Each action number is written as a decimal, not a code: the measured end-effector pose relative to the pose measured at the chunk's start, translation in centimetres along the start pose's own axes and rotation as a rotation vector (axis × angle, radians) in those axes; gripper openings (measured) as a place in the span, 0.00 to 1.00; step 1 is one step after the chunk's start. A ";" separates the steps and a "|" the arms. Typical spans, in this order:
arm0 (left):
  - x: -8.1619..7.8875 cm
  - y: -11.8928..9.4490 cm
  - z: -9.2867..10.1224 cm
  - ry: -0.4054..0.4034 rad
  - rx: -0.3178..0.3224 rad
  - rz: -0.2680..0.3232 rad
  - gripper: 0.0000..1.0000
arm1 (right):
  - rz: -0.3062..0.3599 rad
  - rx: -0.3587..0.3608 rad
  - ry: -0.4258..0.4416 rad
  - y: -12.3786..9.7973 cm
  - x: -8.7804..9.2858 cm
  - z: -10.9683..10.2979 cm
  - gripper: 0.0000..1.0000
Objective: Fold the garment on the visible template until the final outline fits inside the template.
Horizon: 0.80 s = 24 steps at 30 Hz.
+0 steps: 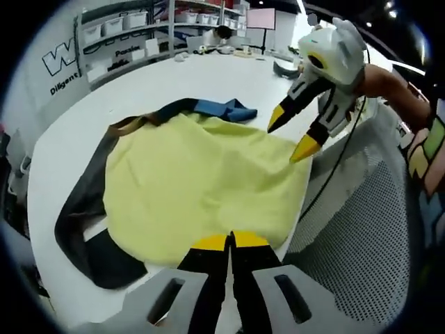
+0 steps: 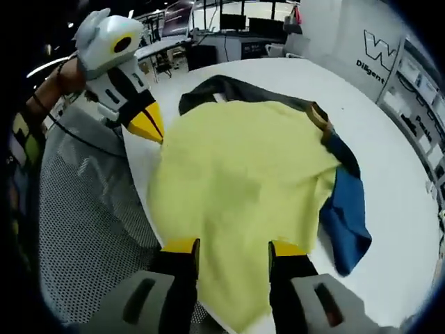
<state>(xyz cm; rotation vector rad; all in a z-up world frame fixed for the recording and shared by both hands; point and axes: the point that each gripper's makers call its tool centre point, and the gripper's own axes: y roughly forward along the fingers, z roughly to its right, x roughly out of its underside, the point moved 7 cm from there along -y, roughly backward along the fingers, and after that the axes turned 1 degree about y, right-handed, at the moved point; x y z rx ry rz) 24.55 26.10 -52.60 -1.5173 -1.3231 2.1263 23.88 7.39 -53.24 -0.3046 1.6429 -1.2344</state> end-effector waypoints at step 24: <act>-3.1 4.1 -1.4 -0.045 0.006 0.074 0.00 | 0.147 -0.176 0.223 6.1 -4.0 -2.6 0.21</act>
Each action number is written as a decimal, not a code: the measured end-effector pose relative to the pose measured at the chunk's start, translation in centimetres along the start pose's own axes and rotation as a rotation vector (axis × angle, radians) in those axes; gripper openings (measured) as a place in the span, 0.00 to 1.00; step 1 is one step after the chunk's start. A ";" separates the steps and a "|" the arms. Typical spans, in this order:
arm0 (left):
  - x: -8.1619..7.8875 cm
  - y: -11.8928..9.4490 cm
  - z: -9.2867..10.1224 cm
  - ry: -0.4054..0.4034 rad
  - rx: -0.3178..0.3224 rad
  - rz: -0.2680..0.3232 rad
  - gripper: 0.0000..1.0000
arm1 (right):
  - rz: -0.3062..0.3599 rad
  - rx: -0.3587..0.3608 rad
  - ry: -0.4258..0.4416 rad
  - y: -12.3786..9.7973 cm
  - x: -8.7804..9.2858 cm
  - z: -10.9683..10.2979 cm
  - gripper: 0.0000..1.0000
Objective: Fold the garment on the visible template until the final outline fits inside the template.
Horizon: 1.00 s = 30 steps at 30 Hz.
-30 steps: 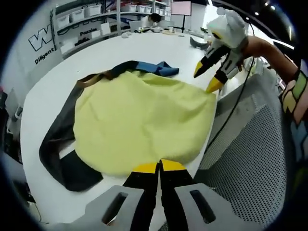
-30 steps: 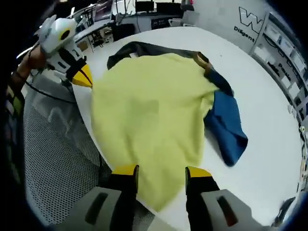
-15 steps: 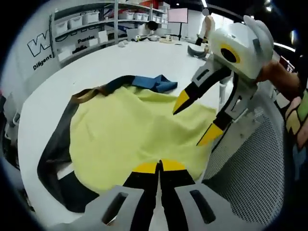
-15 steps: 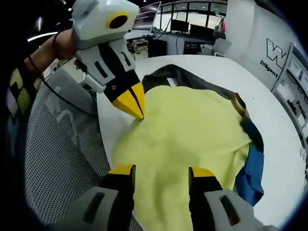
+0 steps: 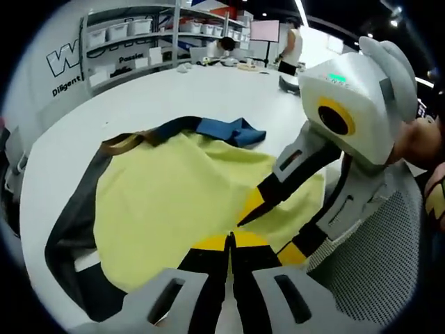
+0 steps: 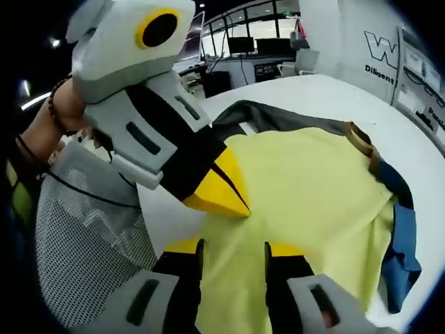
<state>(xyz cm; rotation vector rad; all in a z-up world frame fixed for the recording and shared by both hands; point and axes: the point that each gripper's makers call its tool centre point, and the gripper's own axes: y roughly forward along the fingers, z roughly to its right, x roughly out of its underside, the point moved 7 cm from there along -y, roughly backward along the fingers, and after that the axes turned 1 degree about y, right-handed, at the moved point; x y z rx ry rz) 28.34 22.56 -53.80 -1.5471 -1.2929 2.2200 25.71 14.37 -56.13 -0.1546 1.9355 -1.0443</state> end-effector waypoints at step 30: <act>6.1 -3.8 -2.0 -0.096 -0.159 -0.115 0.14 | 0.043 0.013 0.228 0.5 1.1 2.3 0.00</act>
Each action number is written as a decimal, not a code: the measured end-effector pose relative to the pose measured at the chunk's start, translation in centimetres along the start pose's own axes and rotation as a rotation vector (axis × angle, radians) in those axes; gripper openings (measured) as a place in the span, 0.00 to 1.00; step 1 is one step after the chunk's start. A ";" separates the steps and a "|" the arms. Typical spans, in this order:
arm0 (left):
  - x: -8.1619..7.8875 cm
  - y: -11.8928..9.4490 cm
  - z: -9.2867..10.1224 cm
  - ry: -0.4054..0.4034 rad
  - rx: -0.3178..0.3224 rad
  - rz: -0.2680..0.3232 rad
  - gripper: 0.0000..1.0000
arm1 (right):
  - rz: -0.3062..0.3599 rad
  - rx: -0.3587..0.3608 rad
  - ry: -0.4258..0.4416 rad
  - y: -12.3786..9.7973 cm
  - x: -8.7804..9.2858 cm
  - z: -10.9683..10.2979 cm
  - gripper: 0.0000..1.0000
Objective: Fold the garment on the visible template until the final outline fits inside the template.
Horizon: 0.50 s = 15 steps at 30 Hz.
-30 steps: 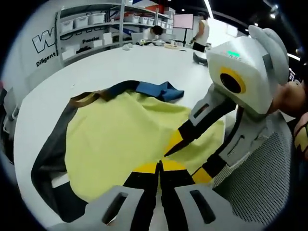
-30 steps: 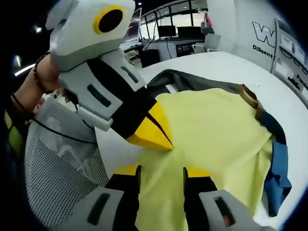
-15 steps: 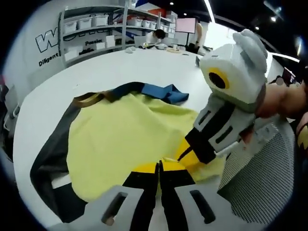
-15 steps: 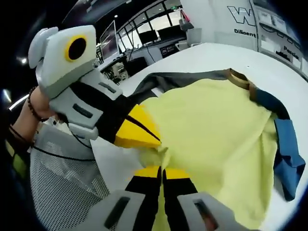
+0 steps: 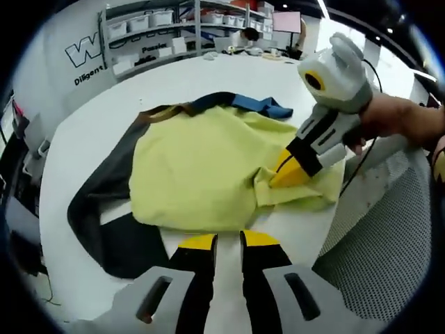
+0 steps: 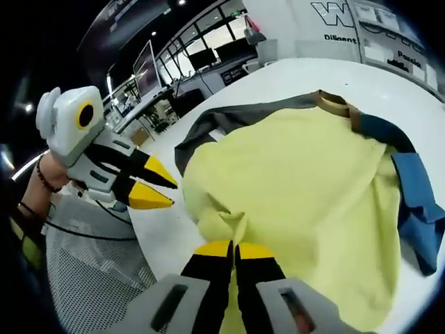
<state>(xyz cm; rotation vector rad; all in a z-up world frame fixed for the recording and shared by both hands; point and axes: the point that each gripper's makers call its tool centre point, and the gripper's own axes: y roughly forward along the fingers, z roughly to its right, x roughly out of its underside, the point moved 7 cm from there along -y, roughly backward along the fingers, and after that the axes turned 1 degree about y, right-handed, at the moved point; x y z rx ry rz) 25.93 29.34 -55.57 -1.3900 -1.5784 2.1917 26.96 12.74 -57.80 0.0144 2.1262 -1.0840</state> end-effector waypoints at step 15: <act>-1.4 2.3 2.5 -0.167 0.170 0.087 0.14 | 0.023 -0.008 0.115 -0.4 0.6 0.7 0.00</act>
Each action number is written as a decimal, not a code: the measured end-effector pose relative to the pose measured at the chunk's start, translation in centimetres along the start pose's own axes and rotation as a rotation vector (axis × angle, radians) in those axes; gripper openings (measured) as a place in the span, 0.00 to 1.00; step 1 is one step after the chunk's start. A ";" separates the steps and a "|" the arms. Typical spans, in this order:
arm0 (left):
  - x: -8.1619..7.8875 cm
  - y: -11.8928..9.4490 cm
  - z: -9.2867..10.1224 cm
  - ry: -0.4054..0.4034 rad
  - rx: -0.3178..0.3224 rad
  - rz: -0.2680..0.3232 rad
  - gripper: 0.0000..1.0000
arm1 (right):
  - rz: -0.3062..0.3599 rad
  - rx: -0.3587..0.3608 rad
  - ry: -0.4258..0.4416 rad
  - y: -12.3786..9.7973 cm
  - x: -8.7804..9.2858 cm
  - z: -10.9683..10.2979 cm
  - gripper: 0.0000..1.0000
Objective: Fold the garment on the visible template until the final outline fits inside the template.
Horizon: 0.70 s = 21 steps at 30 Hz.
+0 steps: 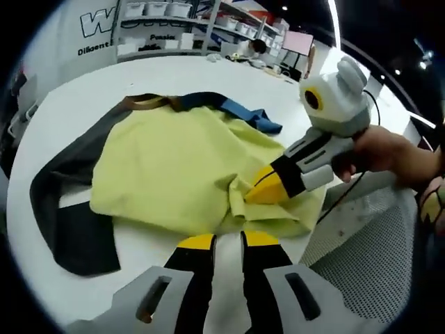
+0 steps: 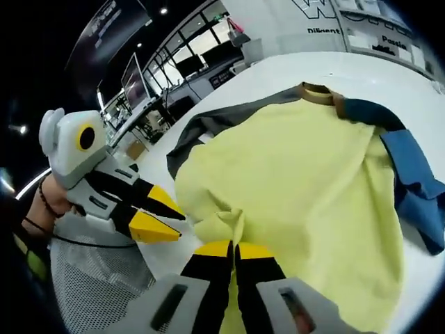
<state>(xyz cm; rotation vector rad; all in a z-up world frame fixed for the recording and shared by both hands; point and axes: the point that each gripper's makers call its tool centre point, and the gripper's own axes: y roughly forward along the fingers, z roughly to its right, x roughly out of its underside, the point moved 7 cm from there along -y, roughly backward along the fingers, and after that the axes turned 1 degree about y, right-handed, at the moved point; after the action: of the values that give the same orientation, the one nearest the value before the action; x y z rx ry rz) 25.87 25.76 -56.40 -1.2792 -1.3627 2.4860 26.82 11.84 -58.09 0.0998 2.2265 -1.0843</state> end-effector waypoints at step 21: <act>-1.3 1.5 -0.4 -0.091 0.044 0.131 0.00 | 0.017 0.000 0.075 -0.6 0.5 0.6 0.00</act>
<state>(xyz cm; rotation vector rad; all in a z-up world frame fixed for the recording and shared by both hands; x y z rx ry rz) 27.50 24.63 -56.70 -1.3025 -1.2728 2.6757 26.57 10.85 -58.21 0.1609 2.2877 -1.0880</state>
